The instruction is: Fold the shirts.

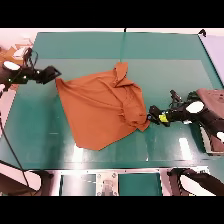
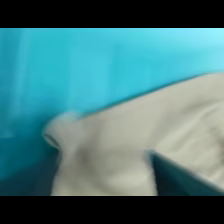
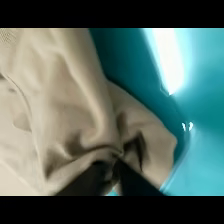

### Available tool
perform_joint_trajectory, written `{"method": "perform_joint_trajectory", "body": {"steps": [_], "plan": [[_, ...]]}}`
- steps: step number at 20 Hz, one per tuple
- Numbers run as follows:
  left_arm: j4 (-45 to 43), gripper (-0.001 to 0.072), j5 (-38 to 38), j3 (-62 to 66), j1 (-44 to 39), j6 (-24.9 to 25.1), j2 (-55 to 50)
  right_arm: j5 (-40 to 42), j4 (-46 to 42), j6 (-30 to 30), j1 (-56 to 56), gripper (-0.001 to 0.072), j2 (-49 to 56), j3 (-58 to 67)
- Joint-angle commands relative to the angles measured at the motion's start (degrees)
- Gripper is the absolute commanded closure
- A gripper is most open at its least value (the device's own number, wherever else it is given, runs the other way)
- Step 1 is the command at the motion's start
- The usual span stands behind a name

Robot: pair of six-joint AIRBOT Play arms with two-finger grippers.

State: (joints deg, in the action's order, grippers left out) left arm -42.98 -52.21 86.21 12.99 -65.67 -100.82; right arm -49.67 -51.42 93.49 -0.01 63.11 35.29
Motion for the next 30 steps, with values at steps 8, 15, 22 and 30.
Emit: {"method": "perform_joint_trajectory", "body": {"steps": [8, 15, 22, 30], "plan": [[-11.6, 0.0689, -32.2, 1.3, 4.5, -12.6, 9.0, -16.4, -12.3, -1.8, 0.3, 0.0167, -2.1, 7.2], [-8.8, 0.0094, -24.5, -46.8, 3.0, -13.5, 43.1, -8.0, -12.3, -1.8, 18.9, 0.0167, -2.2, 5.9], [5.5, 0.0126, -11.5, -73.2, -12.1, -14.1, 51.4, -0.5, -12.1, -1.3, 19.5, 0.0167, 5.0, 7.5], [11.1, 0.0363, 10.6, -76.7, -25.2, -17.3, 51.1, 1.7, -12.0, 0.9, 18.6, 0.0200, 9.1, 8.2]]}}
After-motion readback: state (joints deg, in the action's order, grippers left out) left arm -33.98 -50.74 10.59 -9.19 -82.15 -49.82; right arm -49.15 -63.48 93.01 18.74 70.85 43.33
